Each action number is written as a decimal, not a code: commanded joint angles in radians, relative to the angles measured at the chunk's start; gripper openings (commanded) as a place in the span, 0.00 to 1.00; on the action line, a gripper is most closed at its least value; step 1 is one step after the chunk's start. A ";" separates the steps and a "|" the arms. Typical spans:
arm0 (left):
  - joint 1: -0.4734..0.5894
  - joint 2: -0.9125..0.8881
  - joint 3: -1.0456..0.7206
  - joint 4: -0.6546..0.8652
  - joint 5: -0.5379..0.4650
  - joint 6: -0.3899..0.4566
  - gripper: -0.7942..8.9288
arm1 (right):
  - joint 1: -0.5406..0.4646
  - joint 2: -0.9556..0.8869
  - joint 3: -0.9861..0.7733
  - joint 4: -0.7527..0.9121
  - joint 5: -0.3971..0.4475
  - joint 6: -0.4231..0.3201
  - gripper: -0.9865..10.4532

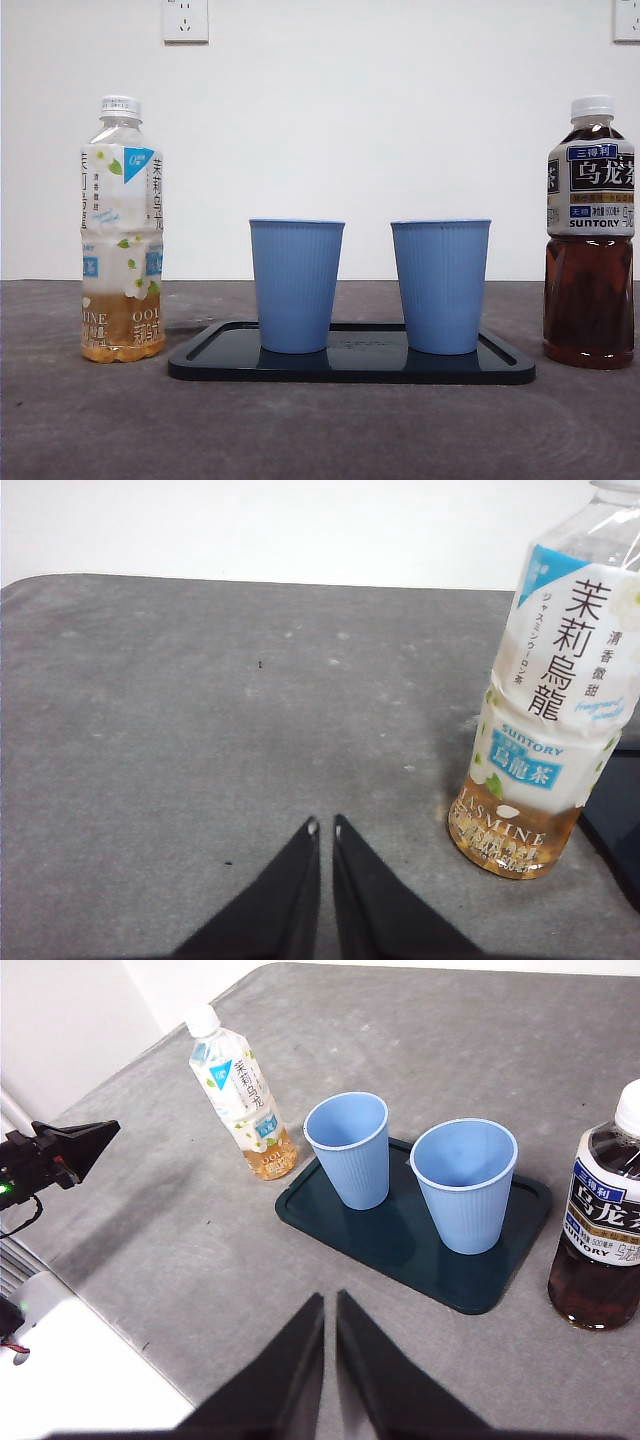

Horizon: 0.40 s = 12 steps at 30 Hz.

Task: Pour the drink into the cup

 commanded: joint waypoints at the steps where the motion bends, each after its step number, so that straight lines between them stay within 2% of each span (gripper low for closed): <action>1: 0.001 -0.002 -0.021 -0.007 -0.004 0.011 0.10 | 0.005 0.003 0.016 0.011 0.000 -0.008 0.10; 9: 0.001 -0.002 -0.021 -0.008 -0.004 0.011 0.10 | 0.002 0.001 0.013 0.018 0.000 -0.008 0.10; 12: 0.001 -0.002 -0.021 -0.008 -0.004 0.011 0.10 | -0.050 -0.012 -0.020 0.037 -0.010 -0.008 0.10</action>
